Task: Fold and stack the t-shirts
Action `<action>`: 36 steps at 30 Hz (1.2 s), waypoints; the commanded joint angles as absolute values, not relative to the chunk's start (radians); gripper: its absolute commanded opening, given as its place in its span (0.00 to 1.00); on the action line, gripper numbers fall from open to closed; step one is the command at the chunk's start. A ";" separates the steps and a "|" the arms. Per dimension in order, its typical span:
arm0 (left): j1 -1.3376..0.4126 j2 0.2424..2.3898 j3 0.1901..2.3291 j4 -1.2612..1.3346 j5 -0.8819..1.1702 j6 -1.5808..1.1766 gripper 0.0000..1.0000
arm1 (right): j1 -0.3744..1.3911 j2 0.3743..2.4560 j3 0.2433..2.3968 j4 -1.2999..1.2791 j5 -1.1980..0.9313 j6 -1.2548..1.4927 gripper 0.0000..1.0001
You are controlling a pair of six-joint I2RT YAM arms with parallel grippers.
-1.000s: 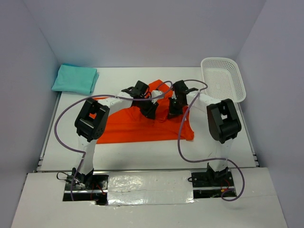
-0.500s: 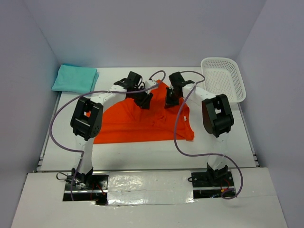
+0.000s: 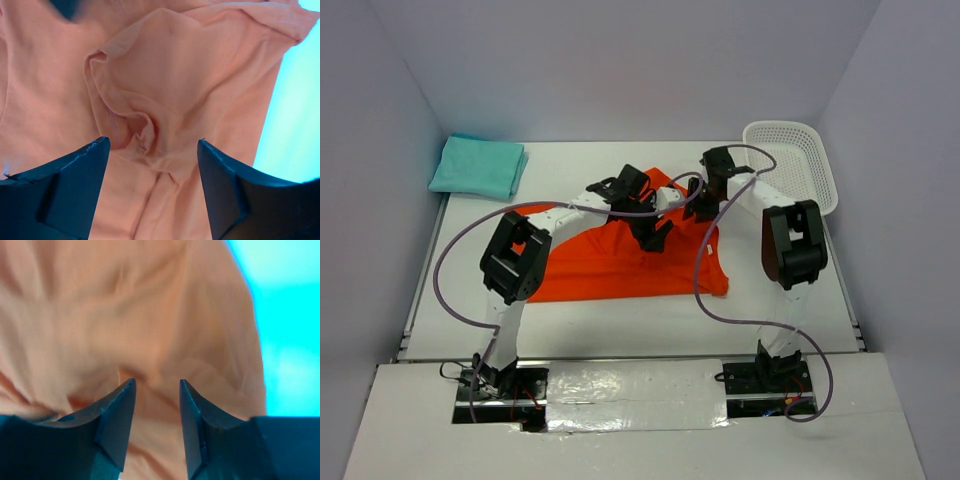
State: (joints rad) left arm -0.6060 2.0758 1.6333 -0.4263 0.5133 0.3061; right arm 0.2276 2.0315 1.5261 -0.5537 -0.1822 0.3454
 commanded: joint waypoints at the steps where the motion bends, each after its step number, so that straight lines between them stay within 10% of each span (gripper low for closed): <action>1: -0.592 2.105 1.609 -0.344 0.499 0.279 0.82 | 0.236 1.873 1.406 -0.505 -0.250 0.236 0.49; 10: -0.603 2.169 1.621 -0.304 0.475 0.258 0.62 | 0.258 1.893 1.353 -0.480 -0.336 0.212 0.49; 19: -0.601 2.163 1.572 -0.311 0.460 0.265 0.09 | 0.265 1.954 1.387 -0.480 -0.322 0.212 0.50; 27: -0.601 2.134 1.546 -0.346 0.465 0.284 0.00 | 0.253 1.997 1.393 -0.454 -0.250 0.259 0.03; 36: -0.583 2.074 1.525 -0.399 0.383 0.311 0.00 | 0.206 1.997 1.453 -0.466 -0.221 0.249 0.00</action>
State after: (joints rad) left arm -0.5930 2.1288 1.5475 -0.3386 0.4088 0.2886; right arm 0.2161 1.9987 1.3846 -0.4862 -0.2577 0.2707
